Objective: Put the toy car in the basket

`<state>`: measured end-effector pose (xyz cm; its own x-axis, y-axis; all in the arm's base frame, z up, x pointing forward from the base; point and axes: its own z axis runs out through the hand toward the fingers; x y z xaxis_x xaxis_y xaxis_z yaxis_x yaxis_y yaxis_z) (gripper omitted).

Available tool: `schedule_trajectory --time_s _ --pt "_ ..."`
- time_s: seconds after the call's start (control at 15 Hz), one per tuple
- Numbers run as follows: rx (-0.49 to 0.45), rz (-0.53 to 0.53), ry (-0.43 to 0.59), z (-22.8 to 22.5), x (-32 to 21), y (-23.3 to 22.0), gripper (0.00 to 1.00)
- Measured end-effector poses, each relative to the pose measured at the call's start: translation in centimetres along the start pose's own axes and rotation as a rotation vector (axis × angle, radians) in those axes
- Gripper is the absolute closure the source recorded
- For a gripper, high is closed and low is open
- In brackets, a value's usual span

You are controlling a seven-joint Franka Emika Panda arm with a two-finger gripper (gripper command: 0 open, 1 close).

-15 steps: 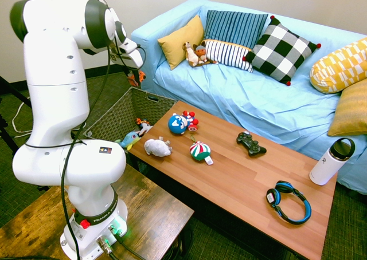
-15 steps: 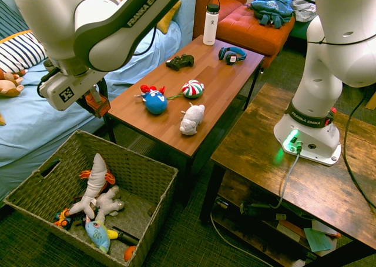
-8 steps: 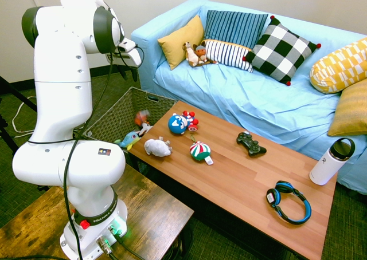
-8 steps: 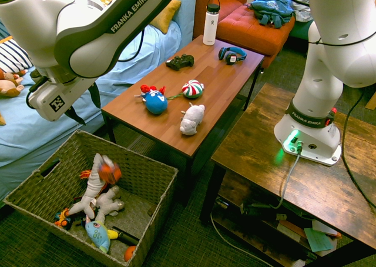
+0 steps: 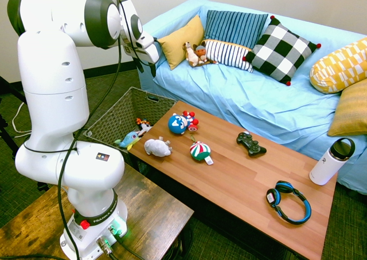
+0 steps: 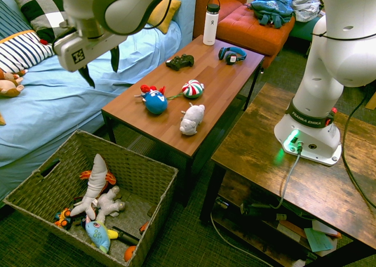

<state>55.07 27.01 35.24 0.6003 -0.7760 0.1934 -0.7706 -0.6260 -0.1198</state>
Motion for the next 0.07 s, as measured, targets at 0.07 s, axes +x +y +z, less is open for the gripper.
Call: schedule_trajectory --time_s 0.07 --pt "0.022 0.028 -0.008 -0.13 2.27 1.87 0.0"
